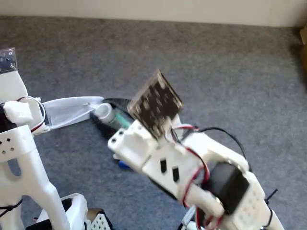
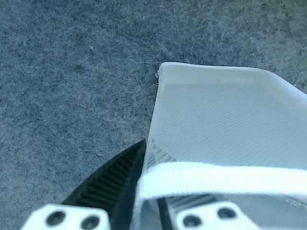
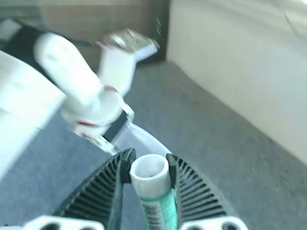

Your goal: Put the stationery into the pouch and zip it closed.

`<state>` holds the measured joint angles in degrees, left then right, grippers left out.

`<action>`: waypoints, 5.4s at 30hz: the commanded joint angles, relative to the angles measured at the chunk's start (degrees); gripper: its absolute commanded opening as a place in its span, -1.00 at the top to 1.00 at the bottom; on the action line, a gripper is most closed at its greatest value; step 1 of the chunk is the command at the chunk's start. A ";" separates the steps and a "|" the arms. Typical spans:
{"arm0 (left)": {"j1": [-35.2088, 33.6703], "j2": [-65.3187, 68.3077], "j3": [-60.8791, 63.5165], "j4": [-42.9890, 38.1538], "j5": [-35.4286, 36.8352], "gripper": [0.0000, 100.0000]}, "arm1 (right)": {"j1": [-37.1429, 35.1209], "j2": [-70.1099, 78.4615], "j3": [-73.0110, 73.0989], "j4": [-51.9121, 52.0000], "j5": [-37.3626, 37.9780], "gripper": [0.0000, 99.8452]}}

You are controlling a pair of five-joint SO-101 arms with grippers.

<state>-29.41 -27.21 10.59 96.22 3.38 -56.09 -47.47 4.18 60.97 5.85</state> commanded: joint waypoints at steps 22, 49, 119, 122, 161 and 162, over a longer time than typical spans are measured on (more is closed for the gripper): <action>1.19 1.80 0.92 -1.14 0.70 0.99 | -6.55 -2.24 5.93 -25.71 -0.35 0.96; 1.01 1.80 1.27 -1.14 0.70 0.99 | -9.71 -1.80 23.78 -45.23 -0.18 0.97; -1.54 1.89 1.45 -1.14 0.70 0.99 | 1.10 16.04 28.00 -56.31 -0.18 0.70; -1.54 1.89 1.45 -1.14 0.70 0.99 | 1.19 16.04 28.09 -56.31 -0.18 0.67; -4.70 1.80 1.19 -2.64 0.70 0.99 | 11.38 1.36 22.81 -35.47 -0.26 0.70; -4.70 1.80 1.10 -2.64 0.70 0.99 | 12.35 1.36 22.73 -34.15 -0.26 0.70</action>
<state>-33.27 -27.12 11.03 94.81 3.47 -46.68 -43.52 31.43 24.22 5.58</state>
